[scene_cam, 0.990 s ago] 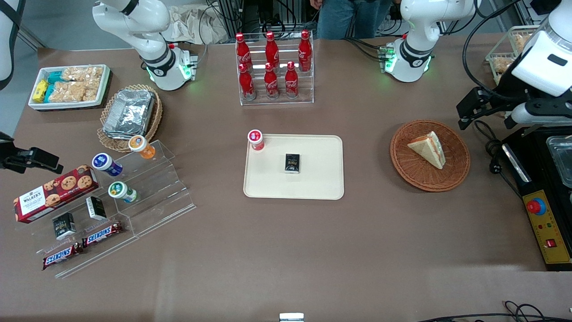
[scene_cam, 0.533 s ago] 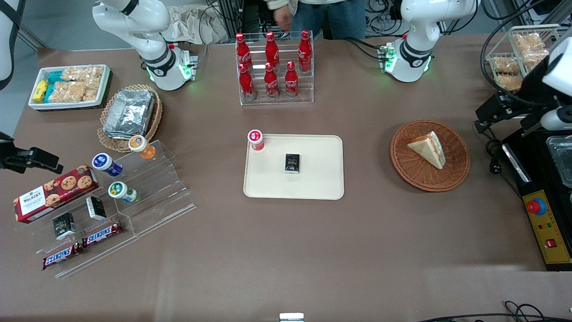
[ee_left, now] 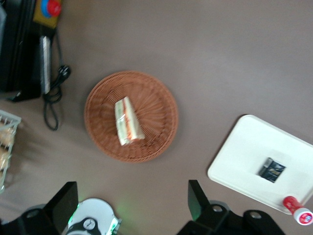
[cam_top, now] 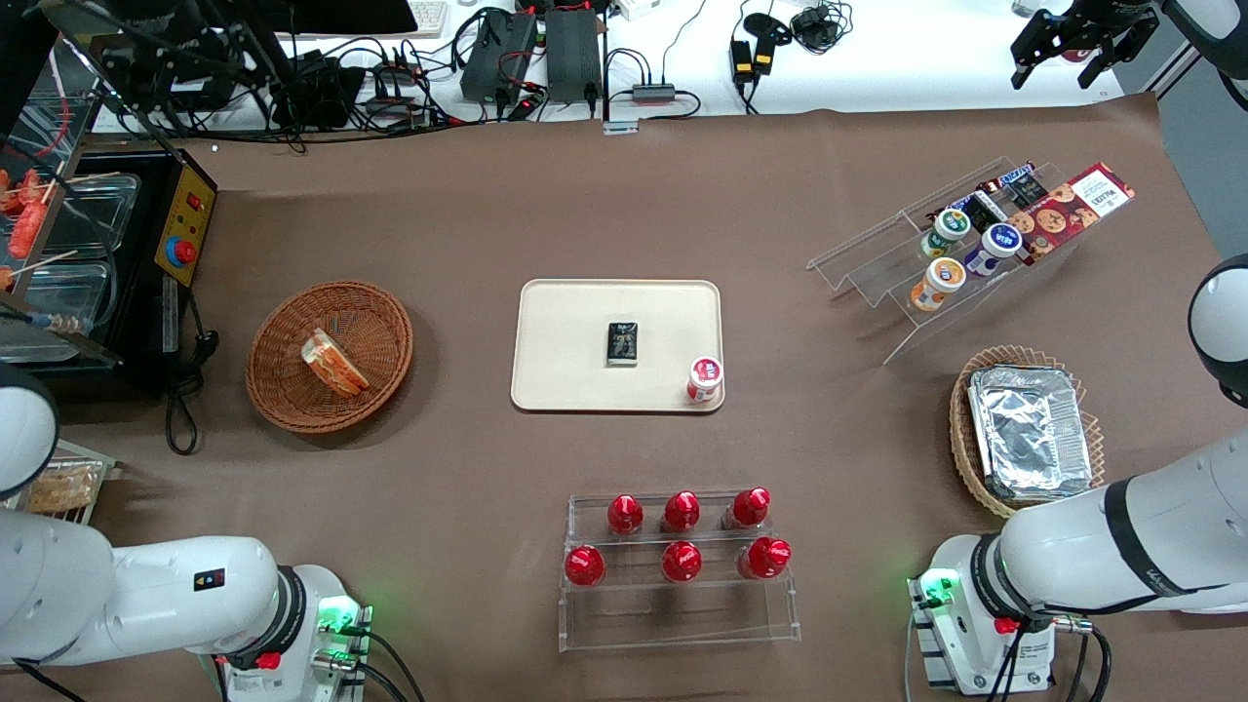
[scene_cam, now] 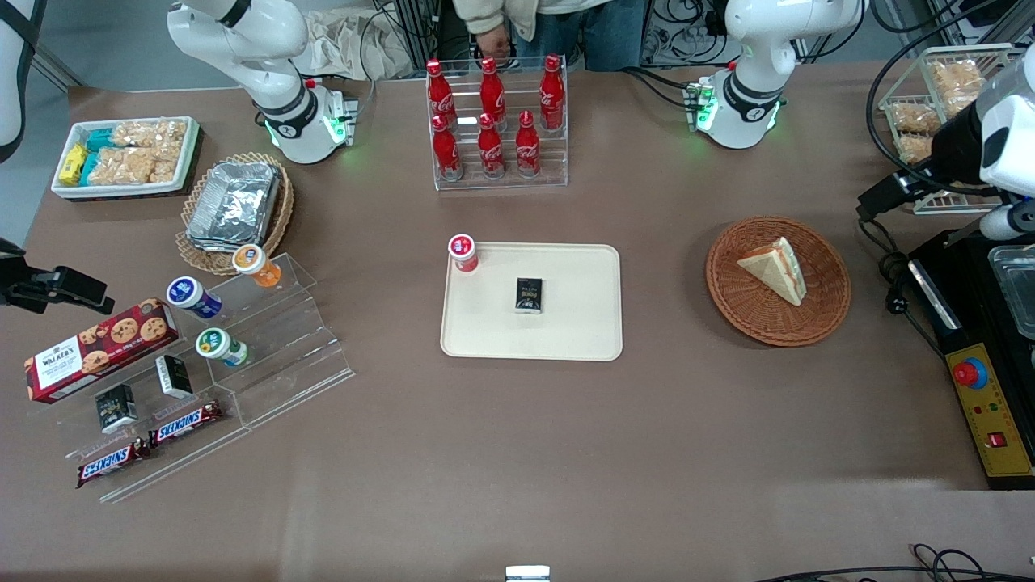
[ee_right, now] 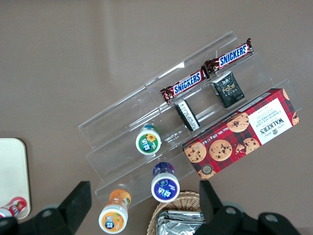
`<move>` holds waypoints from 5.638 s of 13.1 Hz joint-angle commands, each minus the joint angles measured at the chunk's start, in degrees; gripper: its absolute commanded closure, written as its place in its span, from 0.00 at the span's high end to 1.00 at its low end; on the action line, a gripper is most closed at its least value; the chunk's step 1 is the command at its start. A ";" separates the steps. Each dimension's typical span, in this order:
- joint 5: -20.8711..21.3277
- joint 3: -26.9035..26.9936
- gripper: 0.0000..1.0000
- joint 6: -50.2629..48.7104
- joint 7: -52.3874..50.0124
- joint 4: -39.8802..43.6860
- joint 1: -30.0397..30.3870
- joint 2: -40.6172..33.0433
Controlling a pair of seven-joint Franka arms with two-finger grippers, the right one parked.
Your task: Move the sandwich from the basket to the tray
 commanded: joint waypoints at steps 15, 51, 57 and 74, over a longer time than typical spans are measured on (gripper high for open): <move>0.24 4.73 1.00 38.87 -5.96 -57.01 0.03 -20.86; -12.86 -13.87 0.00 22.29 0.05 -19.96 -9.73 -3.82; -4.44 -22.59 0.00 42.89 -3.15 -28.72 -9.99 9.35; 21.16 -22.69 1.00 54.23 -13.35 -29.03 -12.71 32.40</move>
